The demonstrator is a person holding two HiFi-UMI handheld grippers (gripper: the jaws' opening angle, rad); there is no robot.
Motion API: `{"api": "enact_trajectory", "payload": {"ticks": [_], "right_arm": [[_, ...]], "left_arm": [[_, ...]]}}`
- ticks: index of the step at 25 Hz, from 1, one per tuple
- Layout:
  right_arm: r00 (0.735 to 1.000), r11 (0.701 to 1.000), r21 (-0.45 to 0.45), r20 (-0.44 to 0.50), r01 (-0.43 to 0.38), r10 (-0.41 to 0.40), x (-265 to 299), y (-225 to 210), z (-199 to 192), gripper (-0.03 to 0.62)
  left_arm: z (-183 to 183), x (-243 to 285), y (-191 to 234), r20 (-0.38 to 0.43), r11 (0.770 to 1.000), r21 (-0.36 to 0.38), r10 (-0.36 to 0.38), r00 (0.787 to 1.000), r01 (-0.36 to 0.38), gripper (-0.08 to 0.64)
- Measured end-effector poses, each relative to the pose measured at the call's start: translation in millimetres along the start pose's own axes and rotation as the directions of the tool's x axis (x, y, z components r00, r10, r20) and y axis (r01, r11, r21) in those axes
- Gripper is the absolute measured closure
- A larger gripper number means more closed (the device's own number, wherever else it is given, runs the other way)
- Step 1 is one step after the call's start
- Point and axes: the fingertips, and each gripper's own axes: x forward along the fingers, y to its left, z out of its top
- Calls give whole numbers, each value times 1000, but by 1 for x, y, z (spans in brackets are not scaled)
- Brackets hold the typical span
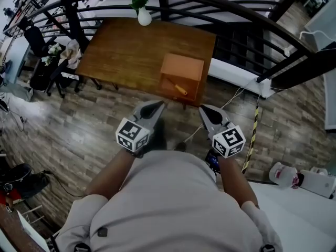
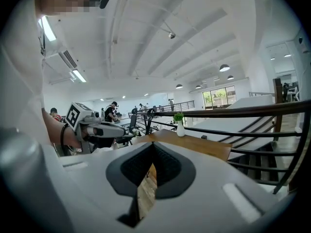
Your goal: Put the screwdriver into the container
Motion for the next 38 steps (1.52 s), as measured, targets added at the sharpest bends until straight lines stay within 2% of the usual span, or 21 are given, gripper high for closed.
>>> {"api": "enact_trajectory", "payload": {"ticks": [7,14,26,38], "right_arm": [[1000,1000,-13,7,-12,12,-15,45,0,584],[999,999,-5,28,46,-46,-9,81,3,584],[988,989,16,44,148,-149,23,170,9,584],[970,971,50,67,232,-235,58,245,-5,584]], "left_arm": [[7,-39,-15,20,999,33,-10,1000,9,557],[-11,-74,-12,10,997,28,-69,998,69,557],[-26,-163,35,2,985,52,-166,986,166,558],[-42,-236,72,-1,956,44,-289,957,289,557]]}}
